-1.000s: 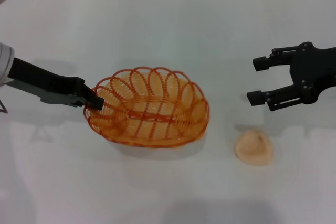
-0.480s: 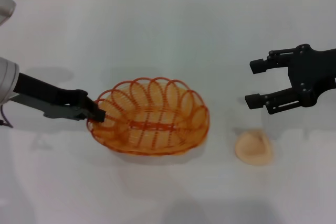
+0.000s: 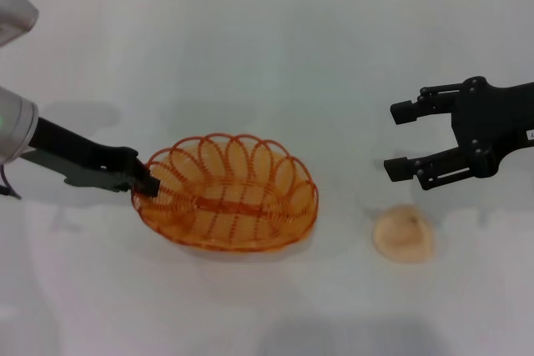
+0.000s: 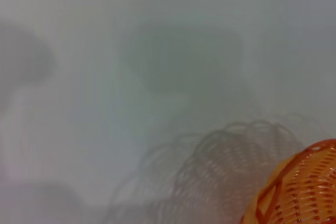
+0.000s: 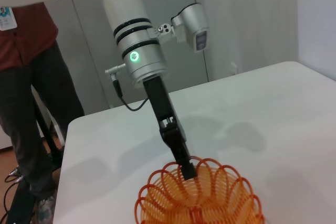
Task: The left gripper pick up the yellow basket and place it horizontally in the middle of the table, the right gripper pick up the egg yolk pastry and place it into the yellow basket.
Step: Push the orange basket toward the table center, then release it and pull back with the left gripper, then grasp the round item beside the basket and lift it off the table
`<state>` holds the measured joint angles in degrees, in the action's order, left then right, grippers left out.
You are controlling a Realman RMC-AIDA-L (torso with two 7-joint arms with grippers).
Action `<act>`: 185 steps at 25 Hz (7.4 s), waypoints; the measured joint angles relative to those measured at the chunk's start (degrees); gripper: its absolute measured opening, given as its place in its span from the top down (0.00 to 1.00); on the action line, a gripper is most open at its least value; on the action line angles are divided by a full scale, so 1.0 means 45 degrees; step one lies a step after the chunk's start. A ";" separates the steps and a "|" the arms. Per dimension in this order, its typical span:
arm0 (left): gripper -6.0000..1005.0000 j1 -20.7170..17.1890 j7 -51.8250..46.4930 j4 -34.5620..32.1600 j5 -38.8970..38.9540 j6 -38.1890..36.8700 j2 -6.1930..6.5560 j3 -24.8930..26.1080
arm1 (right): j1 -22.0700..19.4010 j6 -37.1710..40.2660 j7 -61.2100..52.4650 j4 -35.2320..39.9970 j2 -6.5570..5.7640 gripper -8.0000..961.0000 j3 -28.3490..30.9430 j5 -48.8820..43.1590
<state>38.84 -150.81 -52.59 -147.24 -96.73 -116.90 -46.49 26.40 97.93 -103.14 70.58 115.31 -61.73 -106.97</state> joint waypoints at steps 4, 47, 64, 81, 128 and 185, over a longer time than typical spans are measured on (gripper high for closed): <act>0.91 0.0210 0.0000 0.0024 -0.0015 0.0105 -0.0026 -0.0025 | -0.0005 0.0002 0.0015 0.0000 0.0000 0.12 0.0002 0.0003; 0.90 0.0104 0.0108 0.1136 0.0599 0.1227 -0.0425 -0.0348 | 0.0090 -0.0020 0.0030 -0.0102 -0.0001 0.12 0.0007 0.0002; 0.90 0.0203 0.0163 0.1184 0.0718 0.1171 -0.0425 -0.0353 | 0.0089 -0.0025 0.0048 -0.0087 -0.0001 0.12 0.0007 0.0002; 0.85 0.0217 0.0060 0.1202 0.1163 0.1008 -0.0361 -0.0344 | 0.0089 -0.0022 0.0049 -0.0019 -0.0001 0.12 0.0008 0.0002; 0.21 -0.0633 0.8107 0.0501 0.5782 -0.1629 0.1782 0.2433 | 0.0105 -0.0025 -0.0858 0.0298 -0.0049 0.12 0.0123 0.0067; 0.22 -0.0734 0.8627 -0.0444 0.3938 -0.2807 0.1509 0.0371 | 0.1441 0.0747 -0.7547 0.3227 0.0113 0.24 -0.3712 -0.6585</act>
<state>35.54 -111.99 -54.58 -129.52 -109.36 -110.11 -44.82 32.89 101.29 -137.10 85.10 115.82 -78.43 -136.60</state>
